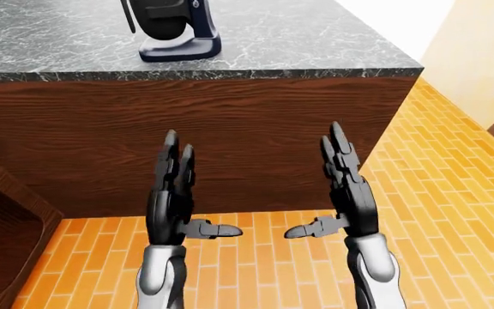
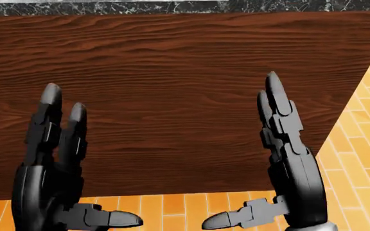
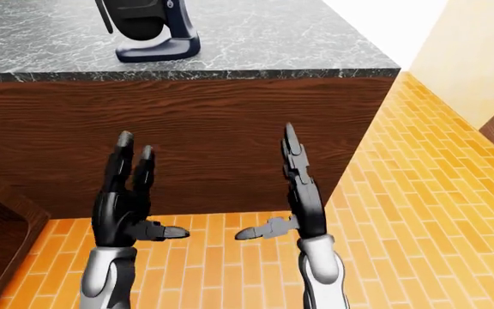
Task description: Open the stand mixer head.
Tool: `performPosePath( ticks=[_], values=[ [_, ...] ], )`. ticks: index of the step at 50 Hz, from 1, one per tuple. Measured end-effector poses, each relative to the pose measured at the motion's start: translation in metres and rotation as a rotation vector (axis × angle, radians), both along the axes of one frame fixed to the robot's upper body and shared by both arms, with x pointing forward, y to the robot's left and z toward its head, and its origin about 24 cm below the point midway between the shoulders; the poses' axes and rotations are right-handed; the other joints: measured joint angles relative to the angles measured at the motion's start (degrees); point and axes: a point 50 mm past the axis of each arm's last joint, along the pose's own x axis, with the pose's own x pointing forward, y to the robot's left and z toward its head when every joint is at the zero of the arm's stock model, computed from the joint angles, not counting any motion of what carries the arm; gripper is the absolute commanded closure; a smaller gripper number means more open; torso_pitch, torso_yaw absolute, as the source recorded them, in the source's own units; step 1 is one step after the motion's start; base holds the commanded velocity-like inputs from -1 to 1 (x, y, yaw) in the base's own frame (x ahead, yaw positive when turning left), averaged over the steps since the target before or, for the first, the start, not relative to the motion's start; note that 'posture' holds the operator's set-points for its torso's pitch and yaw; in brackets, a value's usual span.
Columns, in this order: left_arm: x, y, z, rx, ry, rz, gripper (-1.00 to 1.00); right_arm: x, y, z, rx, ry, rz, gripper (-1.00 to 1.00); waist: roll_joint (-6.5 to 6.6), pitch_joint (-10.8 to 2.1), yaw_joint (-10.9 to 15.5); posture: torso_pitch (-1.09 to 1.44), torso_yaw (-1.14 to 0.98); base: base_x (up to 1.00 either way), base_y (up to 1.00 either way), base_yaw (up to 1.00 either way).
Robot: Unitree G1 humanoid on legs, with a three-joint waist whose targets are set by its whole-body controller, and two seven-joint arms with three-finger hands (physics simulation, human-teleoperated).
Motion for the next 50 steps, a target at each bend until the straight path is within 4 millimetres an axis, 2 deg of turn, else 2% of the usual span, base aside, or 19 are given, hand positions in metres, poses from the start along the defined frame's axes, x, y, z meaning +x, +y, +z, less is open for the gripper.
performPosePath(
  ticks=[4, 12, 16, 18, 21, 28, 29, 31, 32, 35, 36, 39, 40, 41, 44, 45, 47, 48, 50],
  values=[
    [-0.01, 0.007, 0.042, -0.116, -0.197, -0.001, -1.0, -0.011, 0.01, 0.042, 0.027, -0.177, 0.071, -1.0, 0.1, -0.53, 0.05, 0.0, 0.0, 0.0, 0.0, 0.0],
    [-0.018, 0.022, 0.105, -0.249, -0.351, 0.055, -1.0, -0.025, 0.013, 0.12, 0.151, -0.341, 0.108, -1.0, 0.16, 0.01, 0.18, 0.0, 0.0, 0.0, 0.0, 0.0],
    [-0.026, 0.021, 0.132, -0.277, -0.409, 0.047, -1.0, -0.035, 0.019, 0.15, 0.175, -0.403, 0.149, -1.0, 0.3, 0.44, 0.14, 0.0, 0.0, 0.0, 0.0, 0.0],
    [-0.031, 0.021, 0.147, -0.288, -0.446, 0.045, -1.0, -0.04, 0.023, 0.158, 0.173, -0.417, 0.173, -1.0, 0.31, 0.58, 0.09, 0.0, 0.0, 0.0, 0.0, 0.0],
    [-0.036, 0.023, 0.157, -0.307, -0.48, 0.052, -1.0, -0.042, 0.027, 0.16, 0.171, -0.402, 0.19, -1.0, 0.57, 0.65, 0.05, 0.0, 0.0, 0.0, 0.0, 0.0],
    [-0.028, 0.027, 0.152, -0.311, -0.431, 0.081, -1.0, -0.032, 0.027, 0.148, 0.129, -0.337, 0.167, -1.0, 0.87, 1.81, -0.25, 0.0, 0.0, 0.0, 0.22, 0.0],
    [-0.027, 0.027, 0.151, -0.313, -0.422, 0.082, -1.0, -0.031, 0.027, 0.146, 0.122, -0.322, 0.165, -1.0, 0.22, 2.38, -0.47, 0.0, 0.0, 0.0, 1.0, 0.0],
    [-0.026, 0.025, 0.149, -0.312, -0.412, 0.071, -1.0, -0.027, 0.025, 0.141, 0.115, -0.294, 0.149, -1.0, -1.72, 2.03, -0.72, 0.0, 0.0, 0.0, 0.5, 0.0],
    [-0.028, 0.025, 0.15, -0.31, -0.42, 0.066, -1.0, -0.026, 0.025, 0.14, 0.118, -0.29, 0.143, -1.0, -1.47, 1.81, -0.69, 0.0, 0.0, 0.0, 0.0, 0.0],
    [-0.03, 0.025, 0.153, -0.306, -0.451, 0.06, -1.0, -0.028, 0.023, 0.143, 0.132, -0.31, 0.134, -1.0, 2.31, 2.39, -1.59, 0.0, 0.0, 0.0, 0.03, 0.0],
    [-0.03, 0.027, 0.152, -0.303, -0.451, 0.071, -1.0, -0.029, 0.025, 0.144, 0.134, -0.318, 0.143, -1.0, 3.06, 2.57, -1.22, 0.0, 0.0, 0.0, 0.45, 0.0],
    [-0.026, 0.032, 0.145, -0.309, -0.416, 0.11, -1.0, -0.03, 0.031, 0.142, 0.117, -0.305, 0.181, -1.0, -0.77, 4.51, -0.19, 0.0, 0.0, 0.0, 0.99, 0.0],
    [-0.026, 0.03, 0.145, -0.311, -0.415, 0.099, -1.0, -0.029, 0.029, 0.141, 0.117, -0.304, 0.173, -1.0, -1.28, 5.12, -1.06, 0.0, 0.0, 0.0, 0.0, 0.0],
    [-0.027, 0.027, 0.146, -0.31, -0.419, 0.085, -1.0, -0.028, 0.026, 0.141, 0.122, -0.3, 0.158, -1.0, -0.85, 5.2, -1.26, 0.0, 0.0, 0.0, 0.0, 0.0],
    [-0.025, 0.027, 0.143, -0.299, -0.409, 0.08, -1.0, -0.024, 0.023, 0.137, 0.137, -0.276, 0.133, -1.0, -0.39, 3.36, -0.66, 0.0, 0.0, 0.0, 0.42, 0.0],
    [-0.024, 0.028, 0.143, -0.299, -0.405, 0.088, -1.0, -0.024, 0.025, 0.138, 0.133, -0.279, 0.14, -1.0, -0.59, 3.15, -0.76, 0.0, 0.0, 0.0, 1.0, 0.0],
    [-0.027, 0.026, 0.145, -0.306, -0.426, 0.076, -1.0, -0.027, 0.024, 0.142, 0.128, -0.309, 0.143, -1.0, -2.18, 3.48, -1.34, 0.0, 0.0, 0.0, 0.5, 0.0],
    [-0.029, 0.023, 0.145, -0.307, -0.433, 0.062, -1.0, -0.028, 0.022, 0.141, 0.131, -0.314, 0.136, -1.0, -1.57, 3.54, -1.35, 0.0, 0.0, 0.0, 0.0, 0.0],
    [-0.029, 0.022, 0.148, -0.299, -0.444, 0.049, -1.0, -0.028, 0.021, 0.142, 0.141, -0.318, 0.128, -1.0, 1.8, 2.38, -1.27, 0.0, 0.0, 0.0, 0.0, 0.0]
  ],
)
